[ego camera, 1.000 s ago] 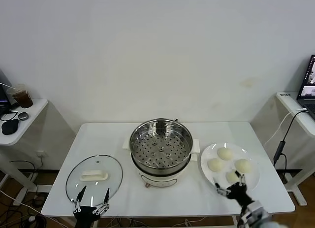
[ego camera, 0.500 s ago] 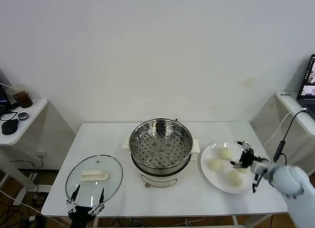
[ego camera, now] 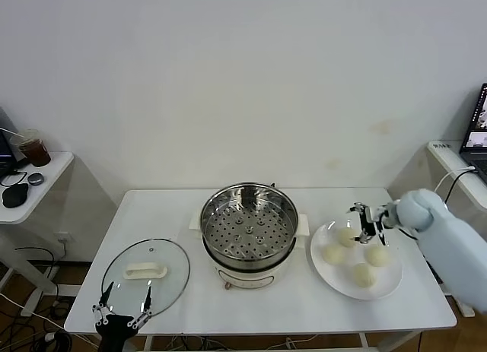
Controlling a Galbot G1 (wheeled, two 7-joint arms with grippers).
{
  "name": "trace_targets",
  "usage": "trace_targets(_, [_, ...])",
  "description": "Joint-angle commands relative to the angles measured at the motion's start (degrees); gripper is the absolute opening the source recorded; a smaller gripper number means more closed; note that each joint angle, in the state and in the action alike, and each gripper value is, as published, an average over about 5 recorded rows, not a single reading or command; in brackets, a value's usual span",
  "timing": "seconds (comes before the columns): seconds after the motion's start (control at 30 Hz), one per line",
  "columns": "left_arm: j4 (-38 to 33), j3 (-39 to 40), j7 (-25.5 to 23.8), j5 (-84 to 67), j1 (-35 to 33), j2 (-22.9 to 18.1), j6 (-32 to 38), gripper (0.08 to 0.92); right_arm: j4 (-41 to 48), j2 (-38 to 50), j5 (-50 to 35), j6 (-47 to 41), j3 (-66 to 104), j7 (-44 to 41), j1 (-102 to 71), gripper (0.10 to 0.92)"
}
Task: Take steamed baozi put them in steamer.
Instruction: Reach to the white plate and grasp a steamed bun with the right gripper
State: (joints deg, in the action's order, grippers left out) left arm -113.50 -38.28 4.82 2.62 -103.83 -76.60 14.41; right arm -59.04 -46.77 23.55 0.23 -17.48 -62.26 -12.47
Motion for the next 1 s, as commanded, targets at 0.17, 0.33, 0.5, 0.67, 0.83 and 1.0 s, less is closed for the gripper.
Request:
trace_targets(0.17, [0.40,-1.32,0.01,0.62,0.23,-0.07,0.31,0.823,13.06,-5.52,0.41,-0.03,-11.73,-6.12,10.66,0.823])
trace_targets(0.33, [0.57,-1.69,-0.07,0.62,0.38,-0.02,0.37,0.823,13.60,-6.38,0.59,-0.34,-12.76,-6.19,10.30,0.823])
trace_targets(0.5, [0.65,-1.90,-0.14,0.64,0.52,-0.04,0.59,0.823,14.91,-7.60,0.05,-0.22,-12.93,-4.88,10.17,0.813])
trace_targets(0.67, [0.55,-2.42,-0.19,0.63,0.57,-0.02,0.67,0.823,16.07,-9.04,1.04,-0.30,-12.82,-4.32,9.59,0.767])
trace_targets(0.83, [0.43,-2.71,-0.21,0.63,0.45,-0.09,0.82,0.823,16.77,-10.05,2.48,-0.45,-12.73,-3.84,9.11,0.708])
trace_targets(1.0, [0.41,-2.72,-0.23,0.66,0.49,-0.16,0.90,0.823,16.79,-10.39,3.27,-0.70,-12.74,-3.73,8.82,0.618])
